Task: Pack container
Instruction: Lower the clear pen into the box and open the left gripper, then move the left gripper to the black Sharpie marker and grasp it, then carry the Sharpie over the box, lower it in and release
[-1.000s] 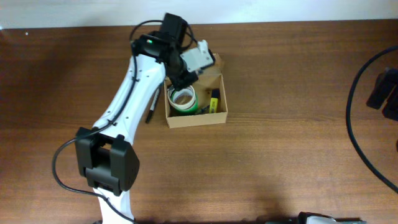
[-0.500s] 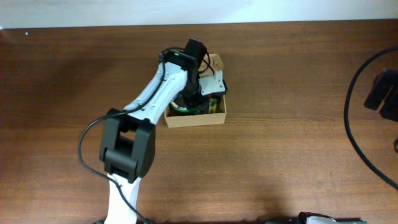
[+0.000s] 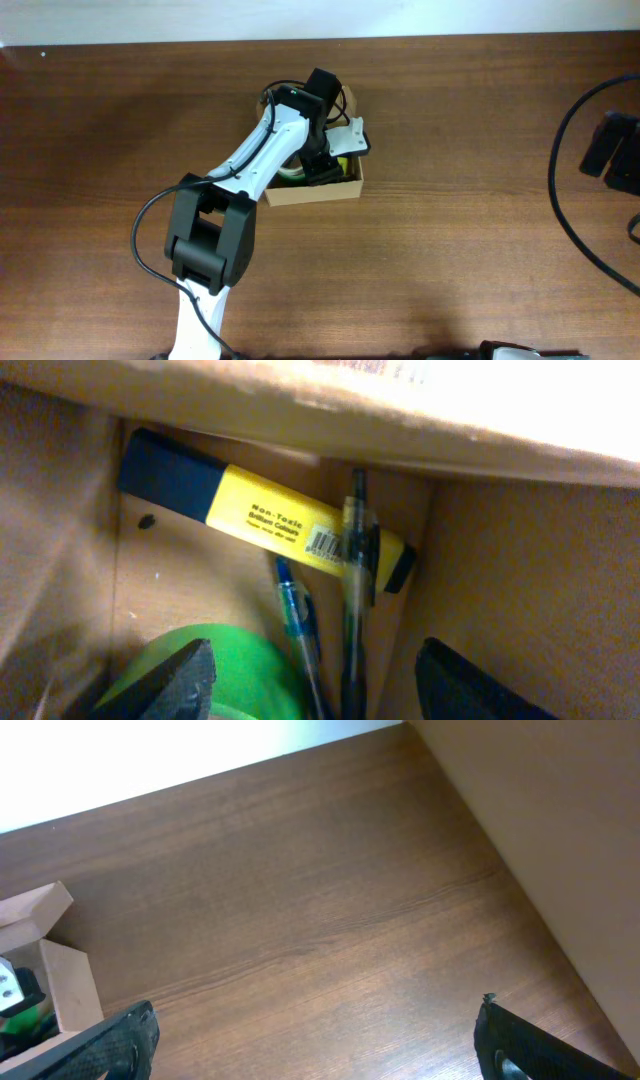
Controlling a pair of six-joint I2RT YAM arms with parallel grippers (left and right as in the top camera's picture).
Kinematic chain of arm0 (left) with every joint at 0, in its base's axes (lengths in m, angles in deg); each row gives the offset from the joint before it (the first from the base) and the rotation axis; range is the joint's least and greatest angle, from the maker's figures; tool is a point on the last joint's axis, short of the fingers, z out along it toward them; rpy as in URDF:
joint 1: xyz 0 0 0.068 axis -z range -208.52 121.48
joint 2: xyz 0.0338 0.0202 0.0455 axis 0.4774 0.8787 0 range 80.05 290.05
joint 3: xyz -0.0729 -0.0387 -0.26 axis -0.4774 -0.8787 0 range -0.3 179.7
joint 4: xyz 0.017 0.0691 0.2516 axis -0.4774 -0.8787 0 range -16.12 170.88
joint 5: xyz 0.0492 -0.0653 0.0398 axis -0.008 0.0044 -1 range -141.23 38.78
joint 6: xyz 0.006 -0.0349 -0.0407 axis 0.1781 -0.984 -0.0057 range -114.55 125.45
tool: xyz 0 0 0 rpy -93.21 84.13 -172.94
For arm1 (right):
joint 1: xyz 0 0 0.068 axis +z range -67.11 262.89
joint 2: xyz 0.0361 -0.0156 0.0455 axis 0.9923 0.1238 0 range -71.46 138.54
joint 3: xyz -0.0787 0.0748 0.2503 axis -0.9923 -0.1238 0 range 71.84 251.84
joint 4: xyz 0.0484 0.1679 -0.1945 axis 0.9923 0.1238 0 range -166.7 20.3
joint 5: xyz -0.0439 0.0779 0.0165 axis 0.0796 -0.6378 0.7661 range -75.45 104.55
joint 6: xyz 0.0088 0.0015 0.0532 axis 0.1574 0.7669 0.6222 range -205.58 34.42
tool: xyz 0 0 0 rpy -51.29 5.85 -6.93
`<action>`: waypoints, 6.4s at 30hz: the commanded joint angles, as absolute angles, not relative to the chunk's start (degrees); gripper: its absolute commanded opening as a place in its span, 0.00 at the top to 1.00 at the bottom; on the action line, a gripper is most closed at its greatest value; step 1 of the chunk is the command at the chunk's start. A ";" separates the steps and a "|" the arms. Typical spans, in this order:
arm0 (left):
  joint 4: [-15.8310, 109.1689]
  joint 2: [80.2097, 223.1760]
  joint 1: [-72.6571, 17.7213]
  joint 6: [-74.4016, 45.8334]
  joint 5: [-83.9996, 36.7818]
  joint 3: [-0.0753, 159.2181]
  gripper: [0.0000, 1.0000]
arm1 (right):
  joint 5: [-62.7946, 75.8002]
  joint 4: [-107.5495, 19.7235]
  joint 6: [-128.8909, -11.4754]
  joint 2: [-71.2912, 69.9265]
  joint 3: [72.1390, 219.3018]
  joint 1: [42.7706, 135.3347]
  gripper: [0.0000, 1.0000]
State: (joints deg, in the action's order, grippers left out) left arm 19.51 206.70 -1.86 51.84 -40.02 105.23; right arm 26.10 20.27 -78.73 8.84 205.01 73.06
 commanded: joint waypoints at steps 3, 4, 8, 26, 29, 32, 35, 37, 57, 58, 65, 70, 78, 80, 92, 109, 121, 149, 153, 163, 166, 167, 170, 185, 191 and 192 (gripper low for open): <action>19.56 206.19 -1.95 42.84 -49.64 110.39 0.45 | 26.86 20.60 -78.97 8.40 204.85 72.74 0.01; 19.53 205.78 -2.06 41.16 -51.41 111.90 0.45 | 26.84 20.60 -78.97 8.40 204.85 72.74 0.01; 19.31 203.20 -2.98 34.45 -55.78 119.09 0.47 | 26.84 20.60 -78.97 8.40 204.88 72.74 0.01; 7.86 198.43 -16.66 9.20 -57.40 118.52 0.52 | 27.23 20.60 -78.95 8.40 204.85 72.74 0.01; 7.80 198.43 -19.98 9.11 -56.44 113.03 0.53 | 27.19 20.60 -78.95 8.40 204.85 72.74 0.01; 8.76 198.43 -22.06 9.09 -56.42 108.47 0.53 | 26.80 20.60 -78.95 8.40 204.85 72.74 0.01; 10.24 198.43 -23.24 9.11 -55.35 103.88 0.53 | 26.82 20.60 -78.95 8.40 204.85 72.74 0.01; 11.34 198.43 -23.44 9.11 -53.88 101.23 0.53 | 26.84 20.60 -78.95 8.40 204.85 72.74 0.01; 27.73 198.43 -23.44 8.48 -52.02 83.16 0.53 | 27.28 20.60 -78.97 8.40 204.85 72.74 0.01; 28.49 198.43 -23.44 8.48 -52.02 82.81 0.53 | 27.28 20.60 -78.97 8.38 204.88 72.74 0.01; 30.83 198.43 -23.44 9.40 -51.96 82.48 0.53 | 27.26 20.60 -78.97 8.40 204.88 72.74 0.01; 30.88 198.43 -23.44 10.23 -51.83 82.48 0.53 | 27.26 20.62 -78.97 8.40 204.88 72.74 0.01; 31.23 198.43 -23.41 10.29 -49.53 82.48 0.54 | 27.26 20.60 -78.97 8.40 204.85 72.74 0.01; 31.69 198.43 -23.37 11.74 -48.35 82.48 0.55 | 27.26 20.60 -78.97 8.40 204.85 72.74 0.01; 34.92 198.43 -23.26 14.62 -47.28 82.43 0.55 | 27.23 20.62 -78.95 7.66 204.85 72.74 0.01; 40.65 198.46 -23.28 19.12 -46.45 76.99 0.63 | 26.99 20.62 -78.97 6.72 204.85 72.74 0.01; 42.72 198.46 -23.28 19.30 -46.47 74.72 0.98 | 26.80 20.62 -78.97 6.63 204.85 72.74 0.01; 38.18 166.52 -23.26 19.32 -56.22 79.46 0.98 | 26.58 20.60 -78.97 6.34 204.85 72.74 0.01; 37.92 163.75 -23.09 21.86 -47.52 79.46 0.98 | 25.68 20.60 -78.99 6.37 204.85 72.74 0.01; 36.45 167.22 -14.58 25.66 -42.36 79.44 0.98 | 25.44 20.62 -78.99 6.34 204.85 72.74 0.01; 36.01 169.30 -10.76 28.41 -42.36 79.44 0.98 | 25.29 20.62 -78.99 6.34 204.85 72.74 0.01; 36.01 170.02 -9.60 29.55 -42.36 79.44 0.98 | 25.29 20.60 -78.99 6.34 204.85 72.74 0.01; 35.93 173.36 -5.93 34.99 -41.47 79.44 0.98 | 25.29 20.60 -78.99 6.37 204.85 72.74 0.01; 33.68 185.58 -4.29 51.87 -39.37 79.44 0.98 | 25.31 20.60 -78.97 6.37 204.85 72.74 0.01; 33.74 186.13 -4.29 52.76 -39.39 79.44 0.98 | 25.31 20.62 -78.97 6.37 204.85 72.74 0.01; 33.76 186.13 -4.29 52.76 -39.41 79.44 0.98 | 25.31 20.60 -78.97 6.37 204.85 72.74 0.01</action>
